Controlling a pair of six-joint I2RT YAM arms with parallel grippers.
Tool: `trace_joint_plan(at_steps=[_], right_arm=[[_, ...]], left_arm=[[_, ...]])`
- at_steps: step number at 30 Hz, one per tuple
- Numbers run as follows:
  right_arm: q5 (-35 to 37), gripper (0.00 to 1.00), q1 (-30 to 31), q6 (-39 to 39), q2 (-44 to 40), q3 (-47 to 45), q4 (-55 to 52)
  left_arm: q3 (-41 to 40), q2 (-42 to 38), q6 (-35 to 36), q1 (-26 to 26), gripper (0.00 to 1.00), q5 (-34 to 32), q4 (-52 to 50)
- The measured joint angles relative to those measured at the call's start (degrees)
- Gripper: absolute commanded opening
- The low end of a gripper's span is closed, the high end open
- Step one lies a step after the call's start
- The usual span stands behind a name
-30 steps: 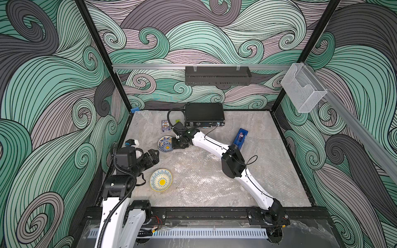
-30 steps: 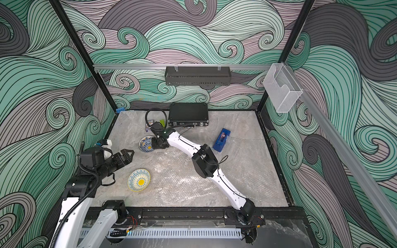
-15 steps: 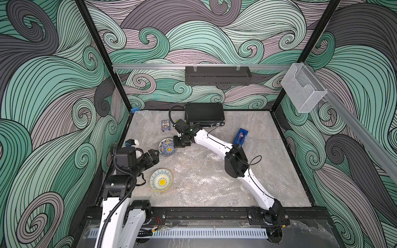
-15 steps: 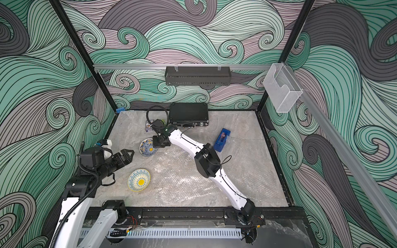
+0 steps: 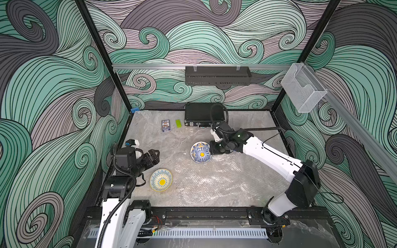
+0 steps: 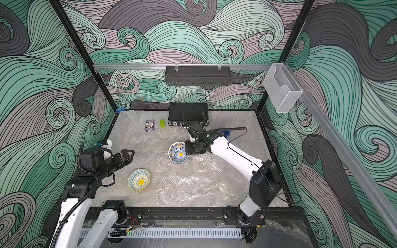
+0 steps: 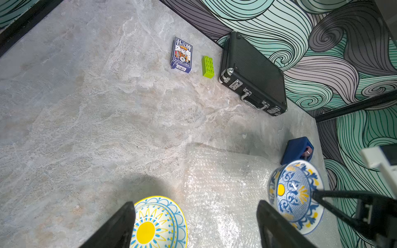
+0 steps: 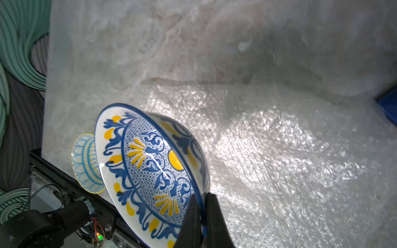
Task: Wrap bowls in bubble wrap
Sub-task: Pick up the bowl from the center of the board, then place the bowl on the bubble wrap.
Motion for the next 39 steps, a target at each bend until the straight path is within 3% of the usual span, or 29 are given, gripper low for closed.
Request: trace_joint_plan(at_steps=[7,20,24,27,31,33,39], right_arm=[[-3.1,0.00,-0.2,0.9,0.9,-10.4,3.8],[-4.8,0.04,-0.3,2.1,1.8,-15.1,9.9],[-5.3,0.24,-0.3,2.8,1.8,-15.4,10.5],[-5.6,0.48,-0.3,2.8,1.8,-15.4,11.4],[-5.4,0.87,-0.3,1.9,1.2,-15.4,11.8],[-5.2,0.98,-0.6,1.6,0.2,-15.4,11.9],[-4.6,0.99,-1.8,-0.4,-5.6,-15.4,12.2]], left_arm=[[0.0,-0.3,0.0,0.0,0.87,0.2,0.0],[0.0,-0.2,0.0,0.0,0.86,0.5,0.0],[-0.2,-0.1,-0.1,0.0,0.87,0.8,0.4],[-1.2,1.5,-0.9,0.0,0.83,2.6,1.8],[-3.9,7.6,-3.1,-0.1,0.81,7.0,5.4],[-4.8,11.5,-4.2,-0.2,0.81,8.5,7.0],[-5.1,22.5,-6.5,-1.5,0.79,10.3,12.6]])
